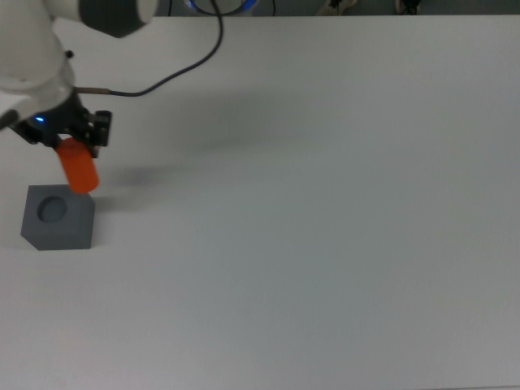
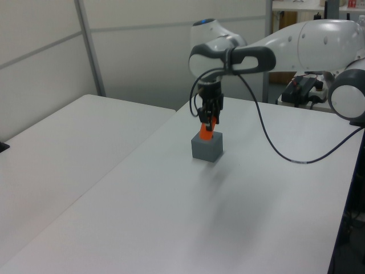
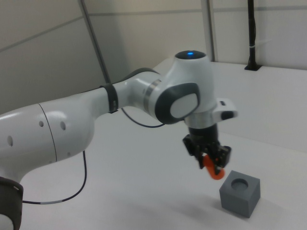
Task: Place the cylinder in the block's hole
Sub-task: 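Carry the held cylinder over the hole in the grey cube, then lower the cylinder into the cube's hole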
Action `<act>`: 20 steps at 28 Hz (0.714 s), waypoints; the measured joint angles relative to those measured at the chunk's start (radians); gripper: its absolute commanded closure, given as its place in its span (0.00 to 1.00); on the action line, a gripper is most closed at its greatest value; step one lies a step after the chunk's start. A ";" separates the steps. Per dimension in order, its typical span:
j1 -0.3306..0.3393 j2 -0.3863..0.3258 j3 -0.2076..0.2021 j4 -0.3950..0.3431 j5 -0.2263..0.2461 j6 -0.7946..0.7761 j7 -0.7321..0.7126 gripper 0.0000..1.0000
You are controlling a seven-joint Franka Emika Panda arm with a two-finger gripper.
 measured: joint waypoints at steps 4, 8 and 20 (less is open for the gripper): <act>-0.009 0.003 -0.054 0.000 0.079 0.068 0.000 0.99; -0.010 0.013 -0.075 0.000 0.104 0.113 0.000 0.97; -0.010 0.039 -0.079 -0.009 0.105 0.138 0.000 0.97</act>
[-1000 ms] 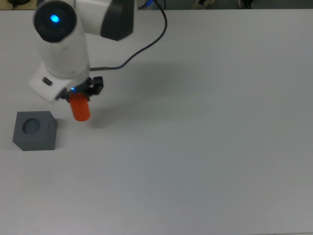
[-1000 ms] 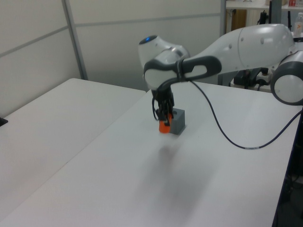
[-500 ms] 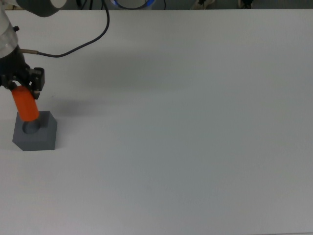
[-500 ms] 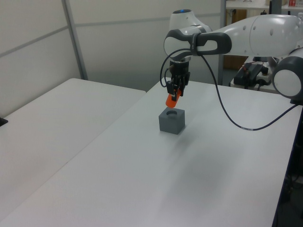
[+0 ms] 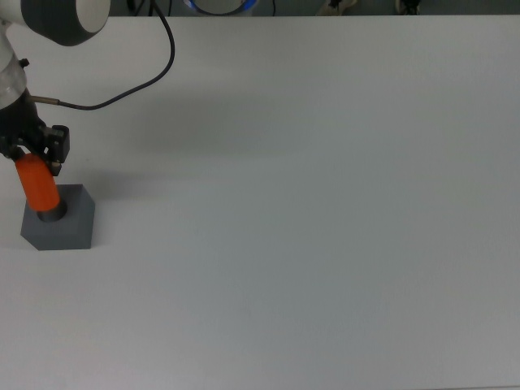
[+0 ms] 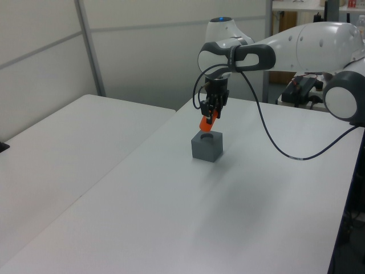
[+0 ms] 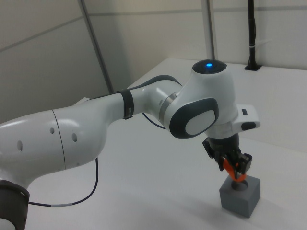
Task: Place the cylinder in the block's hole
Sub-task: 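Lower the cylinder into the cube's hole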
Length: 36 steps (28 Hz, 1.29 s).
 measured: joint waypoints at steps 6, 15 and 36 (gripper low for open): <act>0.000 0.007 -0.001 -0.014 -0.001 0.000 0.000 0.97; 0.000 0.021 -0.002 -0.027 -0.009 0.000 0.000 0.95; -0.002 0.026 -0.006 -0.027 -0.007 0.025 0.000 0.93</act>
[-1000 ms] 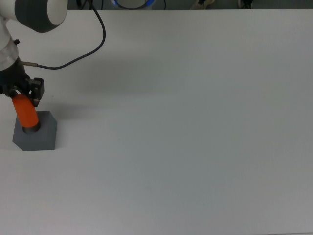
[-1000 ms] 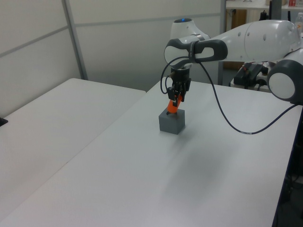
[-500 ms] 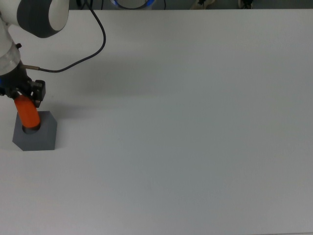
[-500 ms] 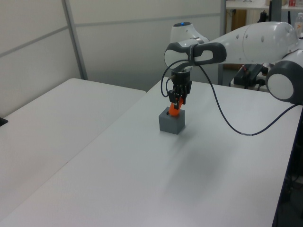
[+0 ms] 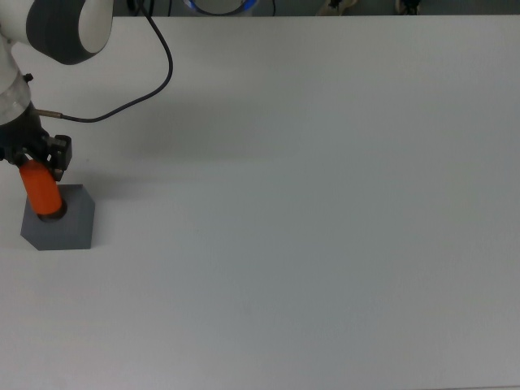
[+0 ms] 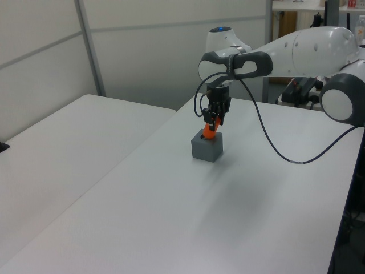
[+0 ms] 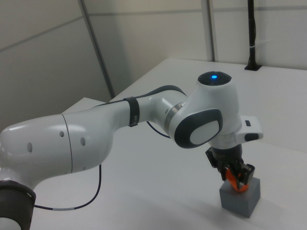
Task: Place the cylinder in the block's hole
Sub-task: 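Lower the cylinder into the cube's hole, then open the gripper to release the cylinder and raise it up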
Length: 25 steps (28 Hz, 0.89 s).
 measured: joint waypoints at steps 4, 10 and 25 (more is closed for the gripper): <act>-0.001 0.002 0.000 0.000 0.000 0.008 0.000 0.78; 0.000 0.012 0.000 0.000 0.000 0.024 0.000 0.00; 0.006 0.012 0.001 0.015 -0.001 0.026 0.000 0.00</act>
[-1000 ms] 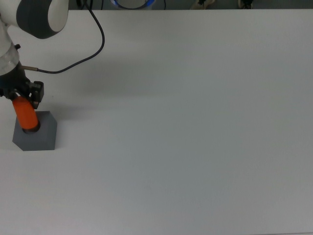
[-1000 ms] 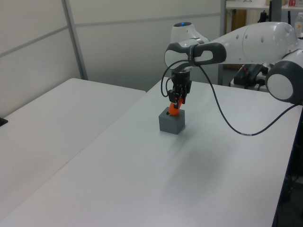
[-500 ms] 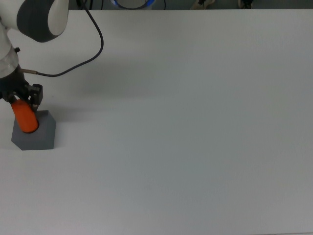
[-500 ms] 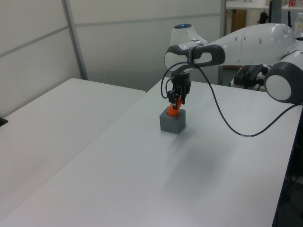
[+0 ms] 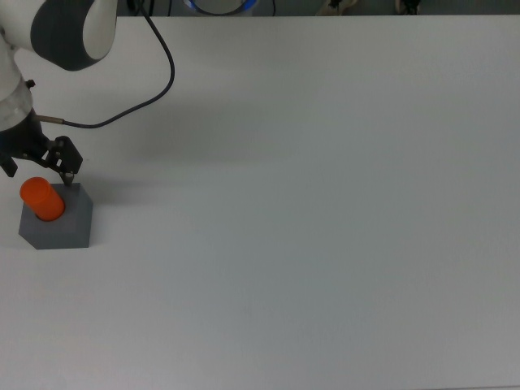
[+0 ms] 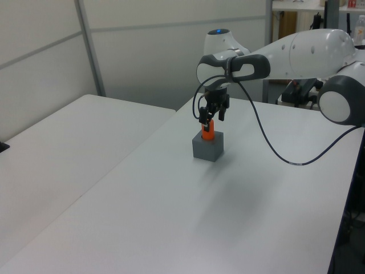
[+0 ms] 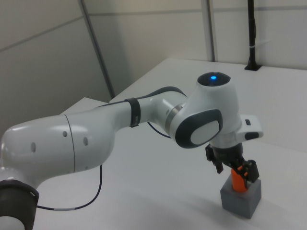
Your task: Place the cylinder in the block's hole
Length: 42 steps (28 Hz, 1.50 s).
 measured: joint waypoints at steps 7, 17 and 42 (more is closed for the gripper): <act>0.014 -0.049 0.002 0.010 0.000 0.000 0.000 0.00; 0.056 -0.119 0.005 0.028 -0.057 -0.225 0.000 0.00; 0.139 -0.165 0.010 0.030 -0.121 -0.303 0.000 0.00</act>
